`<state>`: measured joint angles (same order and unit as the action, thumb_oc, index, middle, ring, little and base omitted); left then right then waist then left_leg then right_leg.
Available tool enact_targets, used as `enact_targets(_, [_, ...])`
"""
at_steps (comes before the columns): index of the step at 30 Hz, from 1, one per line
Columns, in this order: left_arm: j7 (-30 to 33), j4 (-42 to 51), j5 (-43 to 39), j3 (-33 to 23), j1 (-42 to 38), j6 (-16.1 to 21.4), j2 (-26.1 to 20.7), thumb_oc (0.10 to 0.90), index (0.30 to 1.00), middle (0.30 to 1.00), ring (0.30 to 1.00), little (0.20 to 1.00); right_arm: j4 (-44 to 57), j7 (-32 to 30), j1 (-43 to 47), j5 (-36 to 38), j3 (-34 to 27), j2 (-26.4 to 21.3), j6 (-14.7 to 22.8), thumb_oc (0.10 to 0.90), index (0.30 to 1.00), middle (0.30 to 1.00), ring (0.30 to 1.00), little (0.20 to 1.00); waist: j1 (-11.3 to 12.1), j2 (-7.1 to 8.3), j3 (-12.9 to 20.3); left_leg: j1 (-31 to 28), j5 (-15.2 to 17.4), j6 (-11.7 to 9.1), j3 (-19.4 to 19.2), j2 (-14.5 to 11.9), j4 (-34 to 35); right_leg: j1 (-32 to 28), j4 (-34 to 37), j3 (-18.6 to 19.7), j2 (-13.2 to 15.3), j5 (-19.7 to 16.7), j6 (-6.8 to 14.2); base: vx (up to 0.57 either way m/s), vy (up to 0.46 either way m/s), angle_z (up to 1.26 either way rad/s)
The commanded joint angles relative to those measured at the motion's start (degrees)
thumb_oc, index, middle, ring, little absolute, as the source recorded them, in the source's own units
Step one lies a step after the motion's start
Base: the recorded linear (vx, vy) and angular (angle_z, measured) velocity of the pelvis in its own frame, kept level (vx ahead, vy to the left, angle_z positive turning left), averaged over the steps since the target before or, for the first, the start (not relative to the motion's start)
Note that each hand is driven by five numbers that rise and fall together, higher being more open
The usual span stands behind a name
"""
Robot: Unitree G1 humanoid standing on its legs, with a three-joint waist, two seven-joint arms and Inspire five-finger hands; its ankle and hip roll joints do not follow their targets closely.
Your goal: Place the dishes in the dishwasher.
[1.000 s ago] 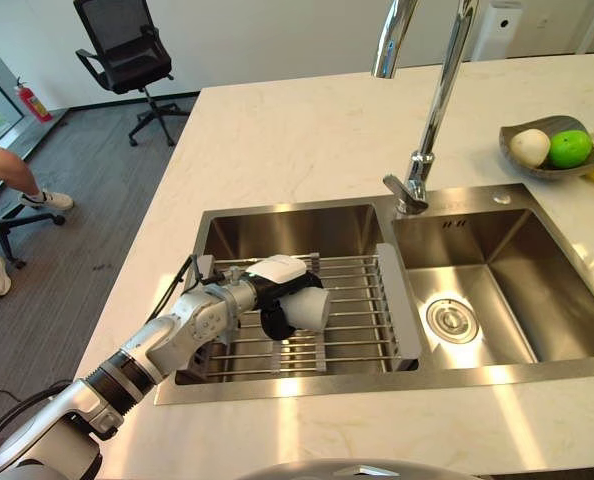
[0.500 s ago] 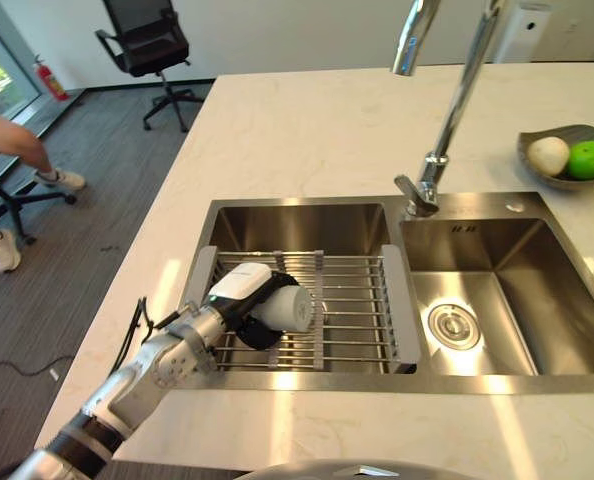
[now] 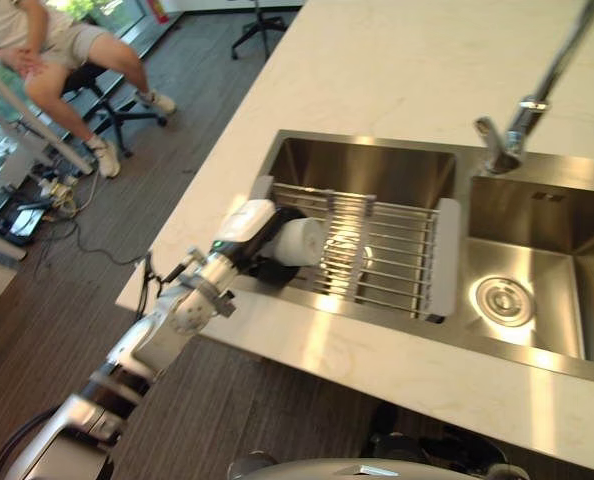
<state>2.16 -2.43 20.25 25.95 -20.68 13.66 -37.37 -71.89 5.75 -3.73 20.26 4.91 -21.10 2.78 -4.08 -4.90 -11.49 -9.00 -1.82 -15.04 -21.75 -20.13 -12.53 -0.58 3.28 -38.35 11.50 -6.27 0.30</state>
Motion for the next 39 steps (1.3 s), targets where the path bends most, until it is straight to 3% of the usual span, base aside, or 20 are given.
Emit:
enact_targets(1, [-0.9,7.7,-2.7,-2.5,7.8,5.0,-4.5,0.4,0.3,0.3,0.3,0.3,-2.5,0.5,-2.8,-0.2,1.5,3.2,-1.7,0.8,0.9,0.9,0.9,0.9,2.0,-0.48,3.4,-2.0,-5.7,2.0,4.2,0.9,7.8,0.9,1.7,3.7,4.8,1.1,10.4,-0.32,0.377,2.06])
enact_targets(3, [-1.7,8.9,-3.6,-1.6,7.2,5.7,-5.0,0.4,0.3,0.3,0.3,0.3,-2.6,0.1,-3.4,0.8,0.0,3.6,-1.9,0.8,0.9,0.9,0.9,0.9,0.4,-1.1,4.1,-3.8,-4.2,1.5,0.3,0.2,8.9,1.6,1.2,0.4,8.7,-3.3,13.3,-0.32,0.561,1.68])
enact_targets(4, [-2.2,9.8,-3.6,-2.4,8.2,6.2,-6.1,0.4,0.3,0.3,0.3,0.3,-2.9,0.2,-3.4,1.4,-1.3,4.0,-2.1,0.8,0.9,0.9,0.9,0.9,0.2,-0.92,4.5,-3.4,1.1,2.1,-1.0,1.5,9.5,2.2,1.1,0.1,11.0,-5.4,14.2,-0.23,0.641,1.68])
enact_targets(7, [-3.1,11.0,-4.8,-4.1,9.7,6.8,-8.3,0.4,0.3,0.3,0.3,0.3,-2.7,0.2,-2.4,2.5,-2.9,4.4,-2.4,0.8,0.9,0.9,0.9,0.9,1.9,1.55,4.1,-0.9,9.8,5.3,1.0,5.0,5.9,1.7,0.9,0.4,14.8,-8.8,14.7,-0.2,0.527,1.11])
enact_targets(9, [-2.2,11.4,-4.0,-6.6,10.2,6.6,-9.8,0.4,0.3,0.3,0.3,0.3,-2.1,0.9,-2.6,3.1,-3.4,6.2,-2.4,0.8,0.9,0.9,0.9,0.9,3.5,3.46,3.4,0.6,12.3,6.6,2.7,6.6,4.3,1.1,0.1,1.0,16.4,-9.6,14.7,-0.19,0.351,0.63])
enact_targets(11, [0.0,12.0,-2.7,-8.8,10.2,7.2,-10.1,0.4,0.3,0.3,0.3,0.3,-1.8,1.5,-2.5,3.3,-3.1,8.0,-2.5,0.8,0.9,0.9,0.9,0.9,3.4,4.98,3.2,1.3,13.8,8.2,5.1,8.1,4.1,1.1,-1.6,5.7,16.5,-9.4,14.7,-0.1,0.32,0.99])
enact_targets(13, [4.4,13.6,-1.5,-12.4,10.7,7.6,-8.8,0.4,0.3,0.3,0.3,0.3,-2.2,1.8,-2.4,3.7,-2.3,9.6,-2.3,0.8,0.9,0.9,0.9,0.9,2.8,6.53,3.2,1.9,13.2,9.9,7.7,10.5,5.2,2.2,-2.7,13.8,15.6,-10.2,14.7,-0.05,0.295,0.97])
enact_targets(14, [6.3,14.1,-1.4,-13.7,10.6,7.5,-7.8,0.4,0.3,0.3,0.3,0.3,-2.3,2.0,-2.5,4.3,-2.1,10.3,-2.2,0.8,0.9,0.9,0.9,0.9,2.6,7.16,3.5,2.1,12.7,10.7,9.7,11.9,6.0,2.4,-3.1,18.0,14.7,-10.5,14.7,0.04,0.368,1.01])
enact_targets(15, [11.1,14.7,-0.6,-16.8,9.8,7.2,-5.2,0.4,0.3,0.3,0.3,0.3,-1.8,2.3,-3.3,5.2,-0.8,11.3,-1.9,0.8,0.9,0.9,0.9,0.9,1.9,7.92,3.7,2.1,11.8,12.4,14.8,14.5,8.3,2.6,-5.5,26.5,10.9,-8.4,14.6,0.07,0.274,1.09])
enact_targets(16, [11.1,14.7,-0.6,-16.8,9.9,7.2,-5.2,0.4,0.3,0.3,0.3,0.3,-1.8,2.3,-3.2,5.2,-0.8,11.3,-1.9,0.8,0.9,0.9,0.9,0.9,1.8,7.98,3.7,2.1,11.7,12.4,14.9,14.6,8.4,2.6,-5.5,26.5,11.0,-8.4,14.6,0.06,0.353,1.36])
enact_targets(17, [14.1,14.7,-1.6,-20.0,9.9,6.0,-3.4,0.4,0.3,0.3,0.3,0.3,-0.7,2.4,-3.4,5.2,0.4,12.0,-1.6,0.8,0.9,0.9,0.9,0.9,2.6,8.59,3.8,2.9,10.3,13.9,18.9,16.3,9.7,2.3,-7.7,30.3,6.2,-3.7,13.2,0.03,0.153,1.39])
enact_targets(18, [14.0,14.9,-1.6,-20.2,10.1,5.9,-3.4,0.4,0.3,0.3,0.3,0.3,-0.7,2.4,-3.4,5.2,0.6,12.0,-1.6,0.8,0.9,0.9,0.9,0.9,2.2,8.48,3.9,2.7,10.6,13.9,19.3,16.2,9.9,2.2,-8.2,30.1,6.2,-3.0,13.3,0.06,0.235,1.63])
enact_targets(19, [15.5,13.7,-3.3,-22.6,10.3,5.1,-1.6,0.4,0.3,0.3,0.3,0.3,0.0,2.4,-2.9,5.3,1.6,11.7,-1.5,0.8,0.9,0.9,0.9,0.9,2.6,9.17,3.9,3.1,8.9,14.6,23.7,17.8,11.1,2.1,-9.7,31.8,1.0,0.8,11.4,0.04,0.079,1.56])
enact_targets(20, [15.5,13.7,-3.3,-22.7,10.3,5.1,-1.6,0.4,0.3,0.3,0.3,0.3,0.0,2.4,-2.8,5.3,1.6,11.6,-1.5,0.8,0.9,0.9,0.9,0.9,2.3,9.25,4.1,3.4,8.5,14.6,24.0,17.9,11.3,2.3,-9.7,31.5,1.2,0.7,11.4,0.09,0.139,1.31])
enact_targets(21, [15.8,11.9,-5.2,-23.5,10.5,4.6,0.1,0.4,0.3,0.3,0.3,0.3,0.4,2.7,-2.4,4.8,2.9,11.1,-1.3,0.8,0.9,0.9,0.9,0.9,3.0,9.7,4.2,3.6,7.5,14.9,28.2,19.4,12.6,2.1,-8.9,34.6,-4.2,5.5,9.8,0.06,0.055,1.1])
enact_targets(23, [15.7,11.9,-5.2,-23.5,10.5,4.6,0.1,0.4,0.3,0.3,0.3,0.3,0.4,2.7,-2.3,4.8,2.9,11.1,-1.3,0.8,0.9,0.9,0.9,0.9,2.7,9.77,4.4,3.9,7.1,14.9,28.5,19.5,12.7,2.3,-8.9,34.3,-4.1,5.4,9.8,0.08,0.028,1.47])
enact_targets(24, [13.4,10.6,-6.6,-22.5,10.8,4.8,1.7,0.4,0.3,0.3,0.3,0.3,0.5,3.0,-2.2,4.1,3.5,10.6,-1.1,0.8,0.9,0.9,0.9,0.9,3.5,10.6,3.9,4.0,5.8,14.9,35.4,22.0,13.7,1.6,-10.0,39.1,-7.3,7.1,8.9,0.09,0.0,1.97])
enact_targets(26, [12.7,10.3,-7.6,-22.1,11.4,4.9,2.0,0.4,0.3,0.3,0.3,0.3,-0.2,2.8,-1.9,4.1,3.6,10.3,-1.3,0.8,0.9,0.9,0.9,0.9,3.6,10.87,4.0,4.6,4.9,14.5,37.7,22.7,13.8,0.9,-9.3,39.4,-7.6,7.6,8.2,0.07,-0.04,2.03])
enact_targets(33, [11.6,8.2,-14.9,-24.9,19.4,5.0,4.4,0.4,0.3,0.3,0.3,0.3,0.4,1.5,1.9,2.3,6.3,10.4,-1.1,0.8,0.9,0.9,0.9,0.9,8.7,10.82,6.0,5.3,3.7,11.9,42.4,22.5,15.1,-6.1,-1.1,30.2,-6.1,7.3,6.8,0.09,-0.093,1.1])
enact_targets(39, [12.3,5.9,-16.5,-23.7,18.6,4.7,5.7,0.4,0.3,0.3,0.3,0.3,2.6,1.0,1.9,1.9,6.6,9.9,-0.3,0.8,0.9,0.9,0.9,0.9,8.6,11.15,5.6,7.3,2.7,10.5,40.7,21.9,14.9,-8.1,0.4,23.7,-5.1,7.4,7.3,-0.02,-0.01,0.7])
